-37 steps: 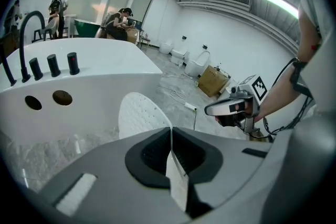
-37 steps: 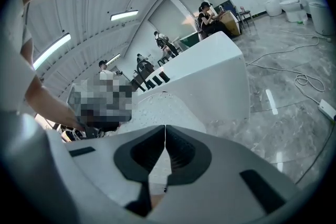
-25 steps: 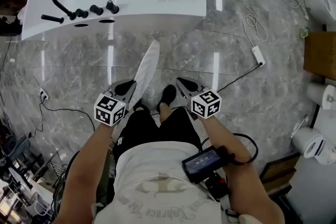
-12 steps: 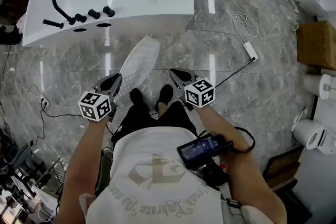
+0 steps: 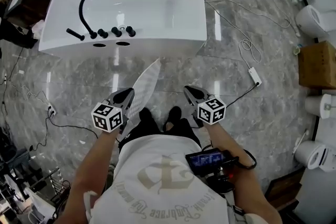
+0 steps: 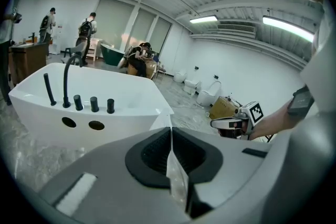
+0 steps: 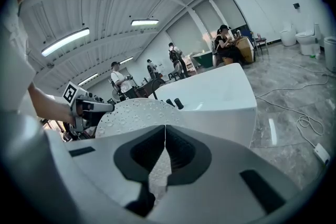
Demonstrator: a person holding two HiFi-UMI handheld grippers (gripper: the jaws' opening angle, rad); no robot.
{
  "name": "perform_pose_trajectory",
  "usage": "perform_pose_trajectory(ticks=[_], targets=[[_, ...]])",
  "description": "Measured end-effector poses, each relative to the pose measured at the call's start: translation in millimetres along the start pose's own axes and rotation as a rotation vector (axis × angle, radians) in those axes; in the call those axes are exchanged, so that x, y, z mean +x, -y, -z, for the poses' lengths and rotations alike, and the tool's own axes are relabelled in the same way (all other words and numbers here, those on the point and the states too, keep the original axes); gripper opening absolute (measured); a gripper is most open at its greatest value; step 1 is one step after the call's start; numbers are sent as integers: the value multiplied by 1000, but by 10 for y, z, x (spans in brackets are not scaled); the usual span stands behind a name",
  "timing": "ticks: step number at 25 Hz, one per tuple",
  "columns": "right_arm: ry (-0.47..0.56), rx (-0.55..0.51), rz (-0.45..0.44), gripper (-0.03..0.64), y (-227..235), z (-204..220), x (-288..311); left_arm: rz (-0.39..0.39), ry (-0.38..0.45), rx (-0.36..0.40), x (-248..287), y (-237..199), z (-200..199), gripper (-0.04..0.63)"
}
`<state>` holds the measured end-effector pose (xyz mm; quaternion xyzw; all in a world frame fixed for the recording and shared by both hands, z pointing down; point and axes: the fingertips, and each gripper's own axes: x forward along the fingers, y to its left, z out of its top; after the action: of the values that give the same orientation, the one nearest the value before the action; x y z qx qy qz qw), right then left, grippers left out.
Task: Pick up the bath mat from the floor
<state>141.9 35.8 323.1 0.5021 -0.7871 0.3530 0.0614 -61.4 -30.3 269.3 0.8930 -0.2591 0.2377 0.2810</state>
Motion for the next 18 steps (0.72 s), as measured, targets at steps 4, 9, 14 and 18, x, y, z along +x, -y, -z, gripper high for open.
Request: perform_pose_trajectory(ticks=[4,9,14,18], targets=[[36,-21,-17,6,-194,-196,2,-6,39,-36,-196,-125,-48,12],[55,-75,-47,6,-409,-427,84,-5,81,-50,-350,-247,-192,12],[88,-136,-104,6,-636,-728,155,9,148,-42,-483,-318,-482,12],[105,-186,-144,6,-788,-923,197,18,207,-28,-618,-361,-722,12]])
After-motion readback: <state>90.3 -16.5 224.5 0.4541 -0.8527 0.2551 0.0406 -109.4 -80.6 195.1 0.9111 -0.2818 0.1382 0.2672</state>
